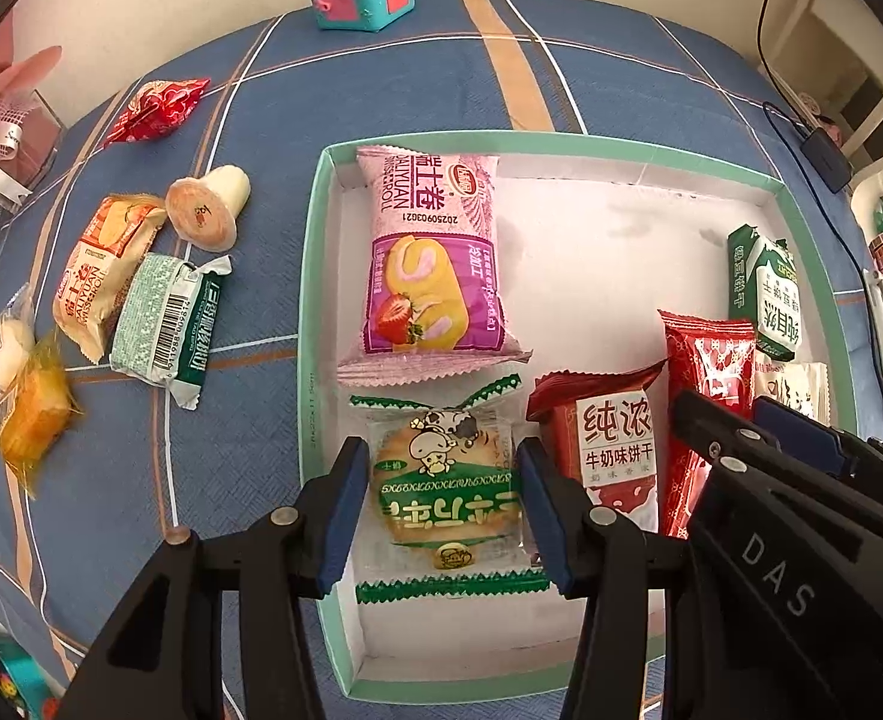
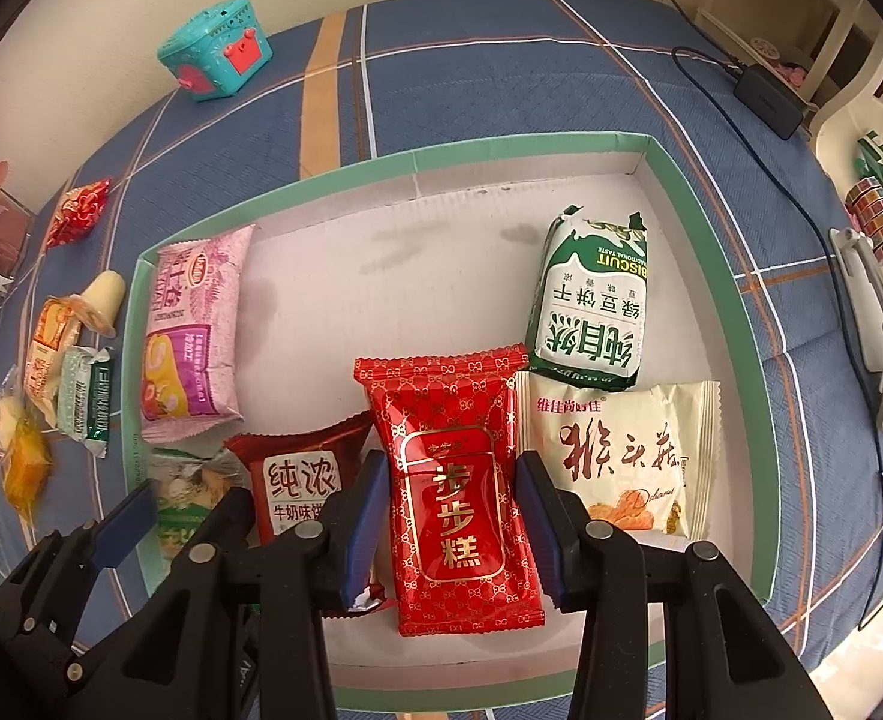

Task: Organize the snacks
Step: 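Lower both packs into the tray and open both tools, then withdraw both tools from the tray toward the remaining snacks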

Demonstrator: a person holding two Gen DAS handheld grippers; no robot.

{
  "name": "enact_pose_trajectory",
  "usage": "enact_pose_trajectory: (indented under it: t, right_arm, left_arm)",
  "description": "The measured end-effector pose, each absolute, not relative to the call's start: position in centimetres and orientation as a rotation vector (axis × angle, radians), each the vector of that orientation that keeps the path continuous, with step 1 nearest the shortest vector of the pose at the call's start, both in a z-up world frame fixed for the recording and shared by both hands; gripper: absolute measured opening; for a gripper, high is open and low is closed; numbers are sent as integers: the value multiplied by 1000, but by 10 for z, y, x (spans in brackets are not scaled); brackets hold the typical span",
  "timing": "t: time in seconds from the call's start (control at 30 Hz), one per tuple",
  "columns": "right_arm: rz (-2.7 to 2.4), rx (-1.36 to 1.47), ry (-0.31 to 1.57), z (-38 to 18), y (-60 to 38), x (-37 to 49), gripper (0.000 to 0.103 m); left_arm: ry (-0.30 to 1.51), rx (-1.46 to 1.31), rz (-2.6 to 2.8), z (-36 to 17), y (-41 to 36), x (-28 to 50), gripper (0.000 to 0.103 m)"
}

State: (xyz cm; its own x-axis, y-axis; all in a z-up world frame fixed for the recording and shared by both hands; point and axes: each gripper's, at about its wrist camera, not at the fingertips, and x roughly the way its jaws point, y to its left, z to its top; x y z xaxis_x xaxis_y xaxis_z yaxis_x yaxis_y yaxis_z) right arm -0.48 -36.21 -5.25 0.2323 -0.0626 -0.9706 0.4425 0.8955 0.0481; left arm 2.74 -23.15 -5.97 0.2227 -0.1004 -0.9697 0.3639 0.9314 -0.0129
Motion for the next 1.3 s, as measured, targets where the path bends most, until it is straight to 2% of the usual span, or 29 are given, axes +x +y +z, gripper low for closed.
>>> enact_pose_trajectory:
  t: [0.1,0.37,0.9,1.3]
  right_arm:
    - [-362,350,1299,-54,-362,-4,49]
    - [-393,351,1277,-43,-366,-4,60]
    - [-419,302,1152,15,-356,-17,61]
    - [-388,270,1174,10,-335,-12,61]
  left_arm:
    - [1316,239,-319,-61,-230,28,59]
    - [1316,221,-321,-54,-226,28,60]
    - [1240,91,-263,-17,-183,39,61]
    - [1176,2,-80,-1,-106,64,61]
